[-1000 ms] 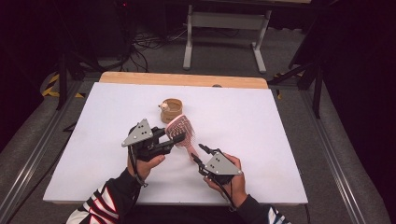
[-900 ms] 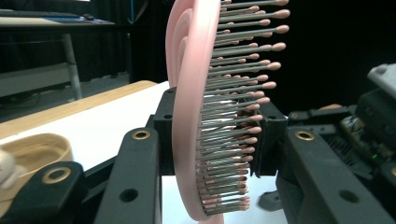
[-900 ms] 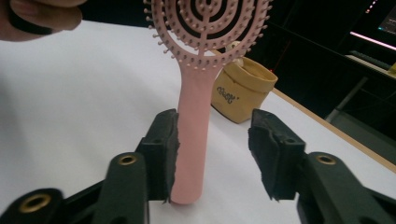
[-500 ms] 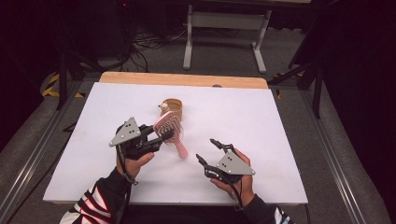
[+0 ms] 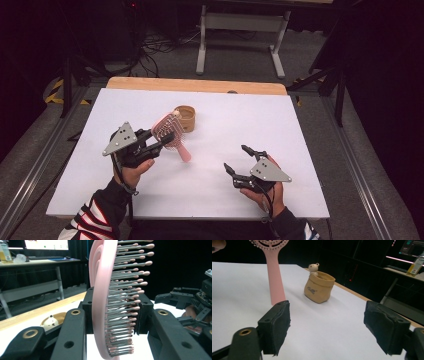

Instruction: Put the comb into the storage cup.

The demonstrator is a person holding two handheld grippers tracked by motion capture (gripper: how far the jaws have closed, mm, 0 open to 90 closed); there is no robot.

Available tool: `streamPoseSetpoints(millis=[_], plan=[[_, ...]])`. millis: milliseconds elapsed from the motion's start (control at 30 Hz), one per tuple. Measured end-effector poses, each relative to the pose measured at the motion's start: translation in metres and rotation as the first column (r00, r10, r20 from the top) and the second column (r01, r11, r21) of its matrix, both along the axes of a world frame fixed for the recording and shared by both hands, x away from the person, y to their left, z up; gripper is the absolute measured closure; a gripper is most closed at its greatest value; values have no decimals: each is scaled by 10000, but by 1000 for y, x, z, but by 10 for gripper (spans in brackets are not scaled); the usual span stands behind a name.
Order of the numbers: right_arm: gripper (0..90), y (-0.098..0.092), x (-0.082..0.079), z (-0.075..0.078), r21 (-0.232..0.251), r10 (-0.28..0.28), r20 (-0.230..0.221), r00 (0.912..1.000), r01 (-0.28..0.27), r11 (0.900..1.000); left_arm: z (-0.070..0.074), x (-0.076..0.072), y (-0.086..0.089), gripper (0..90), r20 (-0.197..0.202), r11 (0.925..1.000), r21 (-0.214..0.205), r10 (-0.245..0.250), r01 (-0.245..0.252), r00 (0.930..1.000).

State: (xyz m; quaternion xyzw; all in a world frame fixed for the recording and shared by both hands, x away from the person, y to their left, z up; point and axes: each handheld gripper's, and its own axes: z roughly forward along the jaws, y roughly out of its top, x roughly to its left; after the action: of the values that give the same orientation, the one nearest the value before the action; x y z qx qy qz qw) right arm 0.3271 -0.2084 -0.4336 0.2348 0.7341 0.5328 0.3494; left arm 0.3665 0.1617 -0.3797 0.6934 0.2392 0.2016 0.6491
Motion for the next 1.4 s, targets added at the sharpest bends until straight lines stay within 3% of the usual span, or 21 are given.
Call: streamPoseSetpoints(millis=[400, 700, 800, 1133, 1400], plan=[[140, -14, -3, -11, -412, -332, -82, 9994, 328, 9986, 5, 2, 8, 636, 125, 9995, 43, 328, -329, 9994], [60, -34, -4, -16, -24, -632, -520, 9966, 631, 9980, 10, 6, 10, 637, 214, 9991, -18, 435, -435, 9988], [48, -38, -3, -18, -118, -820, -587, 9949, 815, 9966, 14, 8, 12, 637, 238, 9988, -86, 480, -478, 9986], [45, -35, 2, -24, -237, -857, -845, 9927, 840, 9962, 29, 9, 19, 637, 566, 9971, -439, 648, -623, 9963], [47, -32, 3, -27, -291, -968, -863, 9916, 946, 9951, 45, 16, 14, 637, 808, 9966, -526, 680, -639, 9944]])
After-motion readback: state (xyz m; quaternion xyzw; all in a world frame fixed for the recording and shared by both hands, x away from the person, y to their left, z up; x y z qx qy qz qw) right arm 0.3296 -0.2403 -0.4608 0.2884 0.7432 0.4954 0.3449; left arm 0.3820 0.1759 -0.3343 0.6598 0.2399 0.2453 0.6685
